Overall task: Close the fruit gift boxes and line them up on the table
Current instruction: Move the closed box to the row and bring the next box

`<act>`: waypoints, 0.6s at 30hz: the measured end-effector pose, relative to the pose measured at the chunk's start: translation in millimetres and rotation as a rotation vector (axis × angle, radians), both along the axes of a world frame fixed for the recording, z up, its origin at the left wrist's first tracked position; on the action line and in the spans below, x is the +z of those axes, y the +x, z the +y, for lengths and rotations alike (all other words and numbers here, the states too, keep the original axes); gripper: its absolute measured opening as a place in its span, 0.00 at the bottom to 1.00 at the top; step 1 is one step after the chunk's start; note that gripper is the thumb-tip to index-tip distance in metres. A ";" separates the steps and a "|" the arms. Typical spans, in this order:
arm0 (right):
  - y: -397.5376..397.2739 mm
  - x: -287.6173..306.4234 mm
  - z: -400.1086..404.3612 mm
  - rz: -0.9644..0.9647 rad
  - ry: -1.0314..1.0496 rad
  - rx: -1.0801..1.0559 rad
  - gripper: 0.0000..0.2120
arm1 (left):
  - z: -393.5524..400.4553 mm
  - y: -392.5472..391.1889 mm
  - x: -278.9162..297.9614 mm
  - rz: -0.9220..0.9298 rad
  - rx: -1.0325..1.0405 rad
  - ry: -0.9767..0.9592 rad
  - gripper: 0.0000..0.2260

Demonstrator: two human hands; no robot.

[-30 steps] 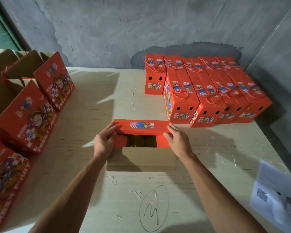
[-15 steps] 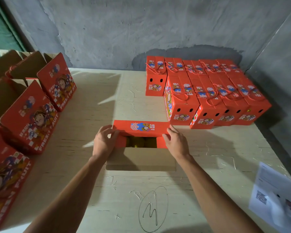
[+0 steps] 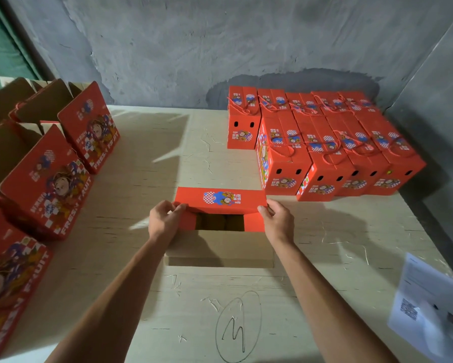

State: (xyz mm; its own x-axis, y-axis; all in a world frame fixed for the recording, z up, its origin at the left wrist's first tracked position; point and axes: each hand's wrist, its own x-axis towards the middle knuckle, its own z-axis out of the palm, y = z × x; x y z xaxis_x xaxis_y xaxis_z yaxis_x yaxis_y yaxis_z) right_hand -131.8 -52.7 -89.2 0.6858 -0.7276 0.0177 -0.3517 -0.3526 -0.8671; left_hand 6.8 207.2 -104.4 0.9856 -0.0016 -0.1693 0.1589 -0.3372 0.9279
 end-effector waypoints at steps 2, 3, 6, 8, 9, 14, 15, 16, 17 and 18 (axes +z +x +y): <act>-1.2 1.3 2.2 -0.009 -0.003 -0.010 0.16 | 0.9 1.8 2.8 0.032 0.003 -0.013 0.16; -2.0 2.4 3.6 -0.008 -0.009 -0.017 0.17 | -0.1 1.2 3.9 0.041 0.007 -0.029 0.16; -4.4 3.0 9.4 -0.010 0.009 -0.023 0.17 | -2.1 -5.2 5.3 0.024 0.037 -0.044 0.15; -6.6 3.6 12.4 0.039 0.031 -0.032 0.16 | -3.2 -6.5 7.7 0.037 0.059 -0.051 0.18; -8.1 3.5 11.8 0.079 0.046 -0.039 0.16 | -4.1 -7.3 9.1 0.053 0.069 -0.044 0.20; -2.8 10.5 -1.2 0.227 -0.035 -0.025 0.16 | -7.0 -27.3 12.8 0.114 0.137 -0.110 0.20; 0.4 13.6 -2.3 0.244 -0.078 -0.027 0.16 | -6.9 -32.0 14.1 0.109 0.127 -0.109 0.22; 3.2 16.9 -1.7 0.258 -0.117 -0.030 0.16 | -5.9 -34.7 13.9 0.090 0.098 -0.080 0.24; 5.5 20.2 -0.3 0.275 -0.147 -0.030 0.16 | -4.5 -34.9 15.0 0.050 0.035 0.006 0.26; 6.6 22.7 1.4 0.302 -0.168 -0.023 0.16 | -3.2 -32.1 16.3 -0.011 -0.057 0.158 0.29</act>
